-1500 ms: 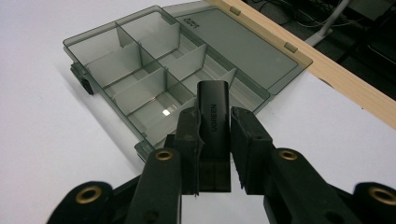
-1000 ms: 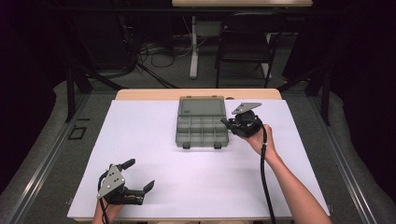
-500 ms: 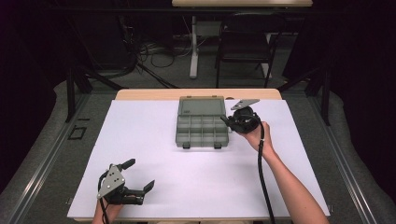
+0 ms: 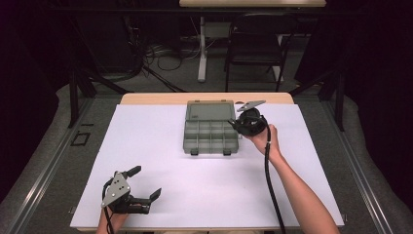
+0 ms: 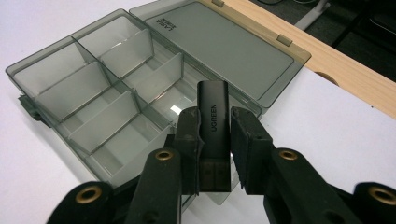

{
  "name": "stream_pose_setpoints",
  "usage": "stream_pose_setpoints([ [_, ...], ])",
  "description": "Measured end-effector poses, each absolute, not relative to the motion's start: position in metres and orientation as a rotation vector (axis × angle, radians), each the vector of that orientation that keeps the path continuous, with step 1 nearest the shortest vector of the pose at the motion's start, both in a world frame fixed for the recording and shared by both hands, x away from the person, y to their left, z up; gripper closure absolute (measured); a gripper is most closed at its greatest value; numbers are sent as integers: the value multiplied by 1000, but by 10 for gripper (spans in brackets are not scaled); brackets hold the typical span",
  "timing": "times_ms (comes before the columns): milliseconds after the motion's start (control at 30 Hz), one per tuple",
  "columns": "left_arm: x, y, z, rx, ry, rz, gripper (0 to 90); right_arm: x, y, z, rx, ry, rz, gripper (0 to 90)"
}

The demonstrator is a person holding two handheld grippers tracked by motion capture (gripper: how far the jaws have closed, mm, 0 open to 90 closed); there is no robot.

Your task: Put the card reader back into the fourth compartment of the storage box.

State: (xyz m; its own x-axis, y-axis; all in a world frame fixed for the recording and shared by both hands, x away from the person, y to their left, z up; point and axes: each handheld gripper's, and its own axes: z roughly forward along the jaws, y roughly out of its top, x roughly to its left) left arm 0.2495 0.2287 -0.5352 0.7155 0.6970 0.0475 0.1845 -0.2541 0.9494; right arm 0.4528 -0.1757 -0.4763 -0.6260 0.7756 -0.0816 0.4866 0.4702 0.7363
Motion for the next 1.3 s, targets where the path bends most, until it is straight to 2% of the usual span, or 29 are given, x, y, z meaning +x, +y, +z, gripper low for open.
stream_pose_setpoints([
  [1300,250,228,-536,1802,694,569,3,476,-160,-493,1166,2287,931,732],
])
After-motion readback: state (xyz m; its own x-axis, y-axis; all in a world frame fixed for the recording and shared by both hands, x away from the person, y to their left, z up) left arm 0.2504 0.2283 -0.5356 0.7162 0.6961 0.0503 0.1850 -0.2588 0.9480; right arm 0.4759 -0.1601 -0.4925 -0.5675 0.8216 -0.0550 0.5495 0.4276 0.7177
